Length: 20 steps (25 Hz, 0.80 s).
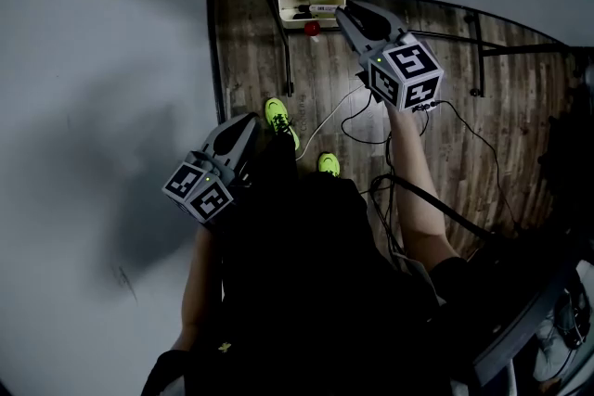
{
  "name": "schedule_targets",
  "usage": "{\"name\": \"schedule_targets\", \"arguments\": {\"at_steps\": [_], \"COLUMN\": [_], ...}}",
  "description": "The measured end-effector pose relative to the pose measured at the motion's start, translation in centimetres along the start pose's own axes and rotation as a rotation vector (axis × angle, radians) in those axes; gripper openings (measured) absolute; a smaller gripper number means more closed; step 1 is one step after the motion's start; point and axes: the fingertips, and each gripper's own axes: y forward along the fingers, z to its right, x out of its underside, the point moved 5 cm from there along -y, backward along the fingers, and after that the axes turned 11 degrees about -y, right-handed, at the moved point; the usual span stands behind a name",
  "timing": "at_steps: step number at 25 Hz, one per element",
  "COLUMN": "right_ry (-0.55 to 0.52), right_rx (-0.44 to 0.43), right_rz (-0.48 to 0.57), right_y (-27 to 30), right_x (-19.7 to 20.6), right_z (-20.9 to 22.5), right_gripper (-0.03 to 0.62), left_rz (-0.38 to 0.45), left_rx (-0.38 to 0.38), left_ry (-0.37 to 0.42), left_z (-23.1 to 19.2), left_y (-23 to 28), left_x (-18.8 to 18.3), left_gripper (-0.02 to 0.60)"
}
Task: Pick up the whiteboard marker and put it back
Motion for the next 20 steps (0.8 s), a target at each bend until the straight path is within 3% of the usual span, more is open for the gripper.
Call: {"name": "schedule_targets", "arguments": {"at_steps": [15,20], "right_ry": [-0.074,-0.085], "right_rx": [0.033,0.032], "right_rz": [-0.038,-0.013], "right_y": [0.18,-0.11], "right_x": [0.32,-0.26], "right_z": [-0.16,-0.66], "right_gripper": [0.092,0.169], "left_rz": [0.013,0.02], "left_rx": [-0.004,-0.006], "left_ry": [-0.003,-0.001], "left_z": [0.09,0.41], "left_y": [-0.53,-0.94], "left_x": [0.35,0.53], "left_gripper": [0.032,0.032]}}
